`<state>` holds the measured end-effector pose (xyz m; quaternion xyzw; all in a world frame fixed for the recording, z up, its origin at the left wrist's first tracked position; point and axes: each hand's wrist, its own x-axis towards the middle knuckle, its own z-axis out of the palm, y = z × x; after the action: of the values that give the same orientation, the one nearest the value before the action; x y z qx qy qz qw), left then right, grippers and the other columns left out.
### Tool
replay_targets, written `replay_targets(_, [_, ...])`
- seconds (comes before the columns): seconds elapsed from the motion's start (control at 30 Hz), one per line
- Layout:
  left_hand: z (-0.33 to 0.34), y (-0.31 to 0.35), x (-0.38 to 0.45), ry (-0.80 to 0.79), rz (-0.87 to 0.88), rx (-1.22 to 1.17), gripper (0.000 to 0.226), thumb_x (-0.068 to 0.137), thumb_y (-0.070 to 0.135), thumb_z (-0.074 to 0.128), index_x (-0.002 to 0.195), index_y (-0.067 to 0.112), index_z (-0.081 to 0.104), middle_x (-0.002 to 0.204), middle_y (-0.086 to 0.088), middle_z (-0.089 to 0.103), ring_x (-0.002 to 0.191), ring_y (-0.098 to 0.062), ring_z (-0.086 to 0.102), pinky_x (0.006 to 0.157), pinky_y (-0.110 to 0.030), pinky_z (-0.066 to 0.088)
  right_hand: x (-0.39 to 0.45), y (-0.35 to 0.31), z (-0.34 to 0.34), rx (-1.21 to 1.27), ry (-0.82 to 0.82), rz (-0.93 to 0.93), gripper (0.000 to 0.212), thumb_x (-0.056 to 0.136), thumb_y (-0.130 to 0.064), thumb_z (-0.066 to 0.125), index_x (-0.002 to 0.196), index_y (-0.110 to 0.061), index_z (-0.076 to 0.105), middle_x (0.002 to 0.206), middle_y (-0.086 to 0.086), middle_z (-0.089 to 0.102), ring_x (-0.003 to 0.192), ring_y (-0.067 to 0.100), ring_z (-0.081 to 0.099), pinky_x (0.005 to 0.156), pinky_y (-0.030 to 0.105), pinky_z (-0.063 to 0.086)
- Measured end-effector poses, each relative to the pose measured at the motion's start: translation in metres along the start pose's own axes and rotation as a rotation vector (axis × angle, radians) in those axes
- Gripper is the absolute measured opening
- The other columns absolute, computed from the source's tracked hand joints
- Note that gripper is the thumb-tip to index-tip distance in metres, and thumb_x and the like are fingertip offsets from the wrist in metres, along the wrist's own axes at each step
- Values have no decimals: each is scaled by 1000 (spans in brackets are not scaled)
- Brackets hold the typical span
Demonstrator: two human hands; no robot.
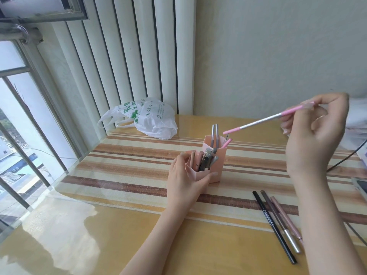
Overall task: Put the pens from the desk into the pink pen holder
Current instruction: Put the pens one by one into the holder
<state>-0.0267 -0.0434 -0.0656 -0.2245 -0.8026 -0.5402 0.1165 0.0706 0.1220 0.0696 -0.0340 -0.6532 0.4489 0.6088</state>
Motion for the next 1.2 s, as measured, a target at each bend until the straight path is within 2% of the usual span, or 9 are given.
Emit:
replay_targets(0.1, [0, 0, 0, -1, -1, 1, 65, 59, 56, 78, 109, 29, 49, 100, 10, 58, 95, -14, 53, 71, -10, 35, -6, 2, 7, -77, -24, -62, 13, 94, -17, 40, 88, -28, 37, 75, 15, 60, 60, 14, 60, 56, 31, 48])
replay_targets(0.27, [-1, 2, -1, -7, 23, -9, 63, 55, 63, 73, 105, 38, 43, 100, 11, 59, 97, -13, 54, 73, -10, 35, -18, 23, 22, -316, -302, -80, 7, 87, -7, 54, 83, -12, 50, 72, 0, 57, 65, 11, 52, 58, 14, 41])
replay_targets(0.47, [-1, 3, -1, -12, 59, -3, 61, 55, 65, 71, 103, 41, 41, 100, 13, 58, 95, -10, 55, 74, -10, 36, -30, 38, 30, -254, -352, -38, 19, 86, -5, 60, 87, -19, 46, 73, 0, 65, 65, 5, 61, 55, 14, 45])
replay_targets(0.6, [-1, 2, -1, -2, 66, -12, 60, 56, 63, 72, 103, 44, 40, 99, 14, 59, 95, -10, 55, 75, -7, 35, -35, 48, 30, -442, -520, -48, 14, 85, -6, 61, 85, -18, 56, 74, -4, 64, 64, 13, 55, 56, 18, 41])
replay_targets(0.77, [-1, 2, 0, 1, 53, -14, 61, 57, 55, 79, 103, 43, 40, 101, 14, 58, 97, -10, 55, 76, -5, 35, -28, 46, 23, -422, -548, 61, 18, 89, -8, 57, 93, -21, 68, 88, -10, 56, 69, 5, 50, 62, 4, 38])
replay_targets(0.9, [1, 5, -1, -2, 4, -62, 63, 55, 60, 76, 104, 32, 48, 98, 11, 62, 94, -14, 57, 79, -27, 46, -12, 43, 2, -464, -597, 270, 22, 91, -13, 56, 104, -30, 61, 87, -11, 62, 71, 7, 57, 55, 11, 42])
replay_targets(1.03, [4, 9, -5, -39, 11, -79, 65, 56, 56, 79, 104, 24, 51, 97, 8, 64, 91, -17, 59, 78, -36, 49, -3, 53, -28, -754, -1018, 639, 11, 85, -16, 67, 89, -22, 59, 70, -5, 70, 59, 16, 61, 59, 27, 45])
replay_targets(1.13, [4, 8, -5, -53, 26, -58, 64, 57, 51, 83, 106, 23, 53, 98, 6, 65, 91, -18, 59, 78, -38, 50, -12, 60, -32, -883, -1395, 900, 29, 79, -18, 75, 98, -24, 55, 88, 1, 73, 68, 11, 67, 68, 27, 48])
replay_targets(1.2, [3, 8, -5, -52, 37, -50, 64, 58, 48, 85, 107, 22, 53, 99, 6, 64, 92, -18, 59, 79, -38, 50, -19, 65, -25, -980, -1464, 892, 38, 77, -20, 78, 104, -22, 51, 98, 4, 70, 79, 16, 66, 76, 31, 52])
